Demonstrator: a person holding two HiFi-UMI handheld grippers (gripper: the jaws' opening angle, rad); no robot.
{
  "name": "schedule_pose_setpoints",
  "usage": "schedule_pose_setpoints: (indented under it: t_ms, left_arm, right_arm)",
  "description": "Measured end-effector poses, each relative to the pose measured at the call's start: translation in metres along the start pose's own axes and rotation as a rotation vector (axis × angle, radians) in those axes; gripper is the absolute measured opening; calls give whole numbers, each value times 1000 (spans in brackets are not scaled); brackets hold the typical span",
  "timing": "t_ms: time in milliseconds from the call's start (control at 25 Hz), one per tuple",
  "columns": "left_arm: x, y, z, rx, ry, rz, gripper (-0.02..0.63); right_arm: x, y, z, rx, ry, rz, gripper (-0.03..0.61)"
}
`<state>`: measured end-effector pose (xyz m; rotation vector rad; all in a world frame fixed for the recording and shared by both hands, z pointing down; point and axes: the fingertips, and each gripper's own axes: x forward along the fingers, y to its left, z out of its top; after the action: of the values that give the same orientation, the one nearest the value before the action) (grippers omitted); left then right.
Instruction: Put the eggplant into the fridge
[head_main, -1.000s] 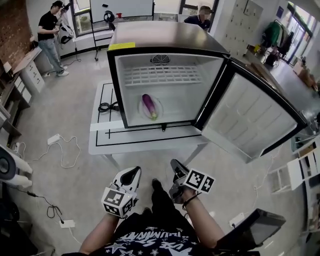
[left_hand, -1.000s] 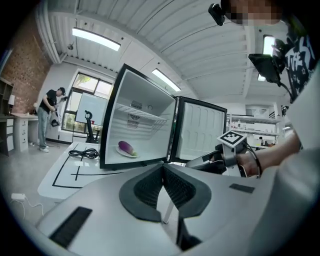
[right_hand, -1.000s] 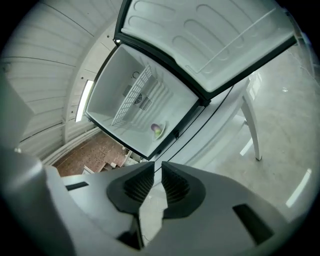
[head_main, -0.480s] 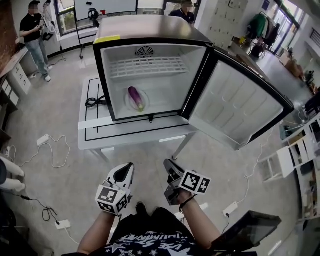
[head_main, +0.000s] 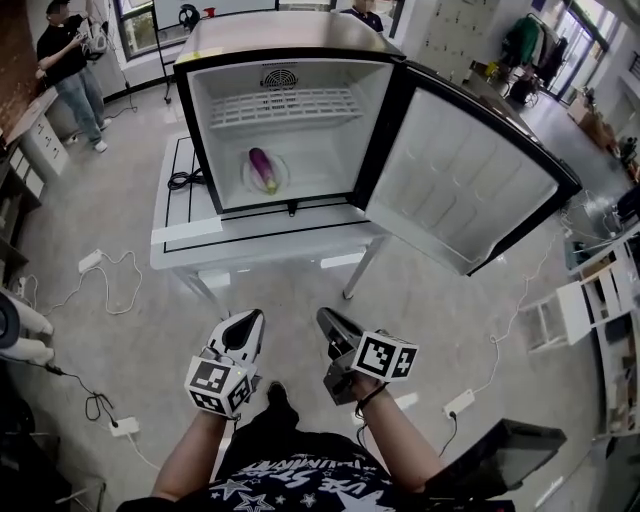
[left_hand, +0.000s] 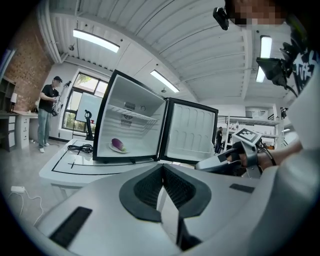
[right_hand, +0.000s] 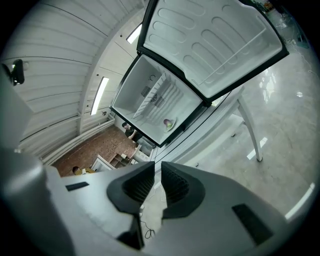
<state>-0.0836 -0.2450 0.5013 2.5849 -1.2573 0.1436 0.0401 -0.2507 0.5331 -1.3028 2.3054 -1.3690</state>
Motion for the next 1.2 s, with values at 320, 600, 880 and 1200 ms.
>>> schedule_pose_setpoints:
  t_ms: [320,600,880,1200]
  left_arm:
    - [-28,-58,-16,-4,-3,20,9]
    - [-62,-104,-26,2,-16,49,9]
    - [-87,-147,-35,8,-31,79,9]
    - [-110,-196,-55,11,-10,96,9]
  right_arm:
    - [-69,-11,-21,-35,22,-20,25]
    - [-118,-7,-44,-46,45,3,23]
    - [-160,-8,-62,-74,81,24,8]
    - [-207,-20,-82,-77,108,24,8]
